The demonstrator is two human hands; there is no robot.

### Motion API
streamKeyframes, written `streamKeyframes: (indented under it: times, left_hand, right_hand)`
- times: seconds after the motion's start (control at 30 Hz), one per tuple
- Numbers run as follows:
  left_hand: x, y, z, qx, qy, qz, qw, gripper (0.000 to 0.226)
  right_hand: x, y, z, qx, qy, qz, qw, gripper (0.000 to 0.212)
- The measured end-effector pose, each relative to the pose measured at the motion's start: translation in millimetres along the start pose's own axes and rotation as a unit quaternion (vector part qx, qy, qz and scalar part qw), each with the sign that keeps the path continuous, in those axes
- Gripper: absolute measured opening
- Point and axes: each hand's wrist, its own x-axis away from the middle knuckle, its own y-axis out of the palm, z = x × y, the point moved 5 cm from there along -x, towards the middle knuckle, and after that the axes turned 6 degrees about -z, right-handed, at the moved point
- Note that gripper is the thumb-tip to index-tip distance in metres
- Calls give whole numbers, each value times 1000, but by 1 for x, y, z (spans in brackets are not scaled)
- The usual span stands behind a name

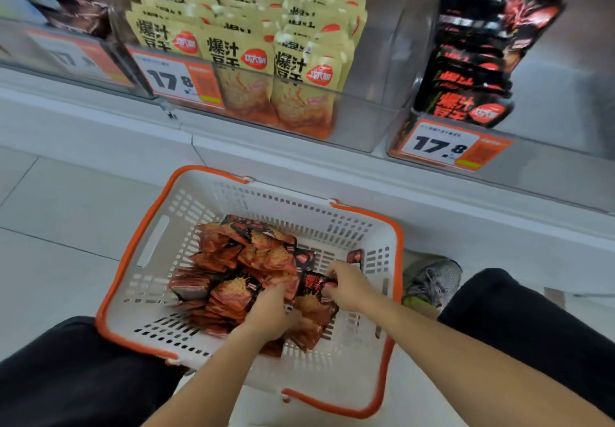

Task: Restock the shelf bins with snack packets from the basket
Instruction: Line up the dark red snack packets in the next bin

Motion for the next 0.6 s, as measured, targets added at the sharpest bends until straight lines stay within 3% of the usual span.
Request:
streamKeyframes:
  times: [0.07,0.2,0.3,0.4,0.53,0.6]
  left_hand:
    - [8,-18,29,70,46,23,996,45]
    - [32,-53,90,174,145,62,972,3]
    - [58,-80,140,200,214,95,951,5]
    - [89,-103,192,192,283,125,931,16]
    - [131,-128,250,153,356,233,892,26]
    - [139,-142,266,123,380,323,858,35]
  right_hand:
    - [22,-36,-18,15,-38,1,999,22]
    - [77,-110,-53,80,-104,40,990,26]
    - [129,-161,-71,73,-144,90,983,34]
    - [182,-204,-81,65,-209,181,959,27]
    - [235,-253,-71,-25,-271,238,932,26]
    - [259,-278,-60,-52,-293,332,895,28]
